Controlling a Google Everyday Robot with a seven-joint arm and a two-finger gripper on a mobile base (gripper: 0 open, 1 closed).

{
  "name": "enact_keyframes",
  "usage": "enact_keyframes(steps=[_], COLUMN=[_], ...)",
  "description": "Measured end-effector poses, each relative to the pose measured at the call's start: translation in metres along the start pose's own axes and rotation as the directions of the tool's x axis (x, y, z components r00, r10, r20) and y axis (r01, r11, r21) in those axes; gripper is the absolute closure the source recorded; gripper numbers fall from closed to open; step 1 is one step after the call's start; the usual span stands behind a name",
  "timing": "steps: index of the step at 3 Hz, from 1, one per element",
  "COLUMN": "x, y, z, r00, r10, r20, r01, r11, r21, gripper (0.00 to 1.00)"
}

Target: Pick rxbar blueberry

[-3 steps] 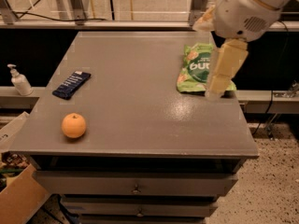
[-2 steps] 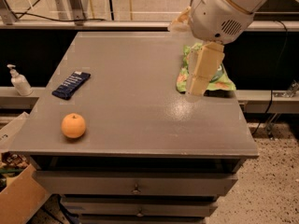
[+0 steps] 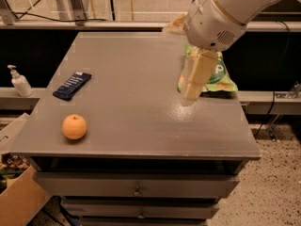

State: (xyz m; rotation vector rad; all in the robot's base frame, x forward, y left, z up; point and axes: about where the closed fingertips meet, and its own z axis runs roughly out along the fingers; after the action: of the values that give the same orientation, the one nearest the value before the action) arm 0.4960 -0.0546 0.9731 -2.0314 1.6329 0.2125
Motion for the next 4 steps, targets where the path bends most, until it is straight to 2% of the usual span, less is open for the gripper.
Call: enact_keyframes(steps=[1,2,4], x=[-0.02,-0.041,-0.075], y=[-0.012,-0.021,-0.043], z=[0.037,0.073,0.125], r00=[0.995,0.985,0.966], r10=[-0.08,-0.132,-0.199], r20=[0.063,0.112,0.167], r01=[0.079,0.128,0.19], r11=[0.9967,0.9909,0.9792], r21=[0.017,0.041,0.071], gripper=[0.0,0.0,0.0])
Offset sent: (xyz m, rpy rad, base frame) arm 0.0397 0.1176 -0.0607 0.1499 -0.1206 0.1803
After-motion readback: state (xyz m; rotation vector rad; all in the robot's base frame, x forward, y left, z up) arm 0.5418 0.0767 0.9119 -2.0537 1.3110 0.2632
